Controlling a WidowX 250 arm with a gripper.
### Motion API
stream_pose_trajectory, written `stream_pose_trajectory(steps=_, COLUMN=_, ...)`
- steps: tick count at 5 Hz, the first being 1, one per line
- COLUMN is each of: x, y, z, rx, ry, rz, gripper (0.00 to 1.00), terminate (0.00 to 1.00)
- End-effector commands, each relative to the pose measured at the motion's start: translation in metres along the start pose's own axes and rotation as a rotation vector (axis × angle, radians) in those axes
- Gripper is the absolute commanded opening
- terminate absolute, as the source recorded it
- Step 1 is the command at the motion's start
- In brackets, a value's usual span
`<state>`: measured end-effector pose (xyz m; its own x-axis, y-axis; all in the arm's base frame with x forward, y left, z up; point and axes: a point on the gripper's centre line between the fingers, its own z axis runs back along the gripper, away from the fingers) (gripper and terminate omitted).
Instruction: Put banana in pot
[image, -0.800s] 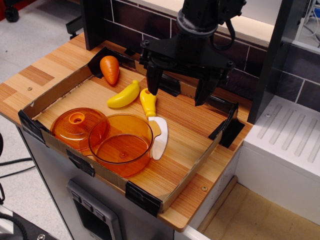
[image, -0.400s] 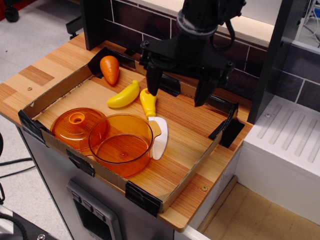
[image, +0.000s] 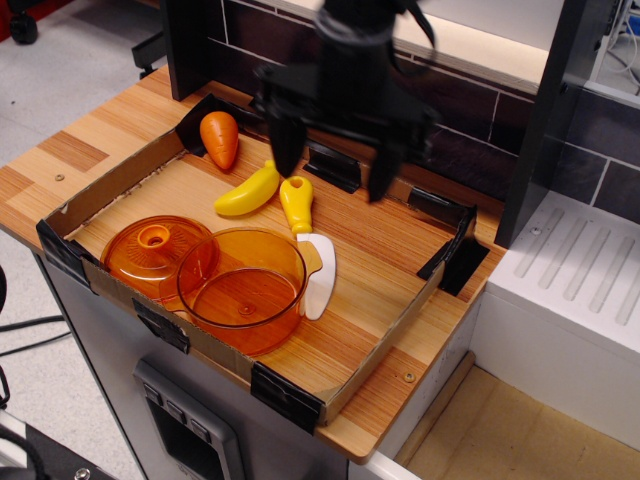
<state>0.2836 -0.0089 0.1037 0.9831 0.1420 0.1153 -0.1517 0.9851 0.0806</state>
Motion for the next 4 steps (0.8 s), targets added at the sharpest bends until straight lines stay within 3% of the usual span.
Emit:
stream_pose_trajectory(steps=1, x=0.030, y=0.038, z=0.030, rx=-0.092, ry=0.026, rz=-0.201, gripper=1.00, terminate=0.00)
stream_pose_trajectory(steps=2, x=0.038, y=0.057, z=0.010, rx=-0.087, ry=0.102, rz=-0.291, gripper=1.00, terminate=0.00)
stream_pose_trajectory(steps=4, x=0.038, y=0.074, z=-0.045, rx=-0.041, ry=0.067, rz=-0.281, gripper=1.00, terminate=0.00)
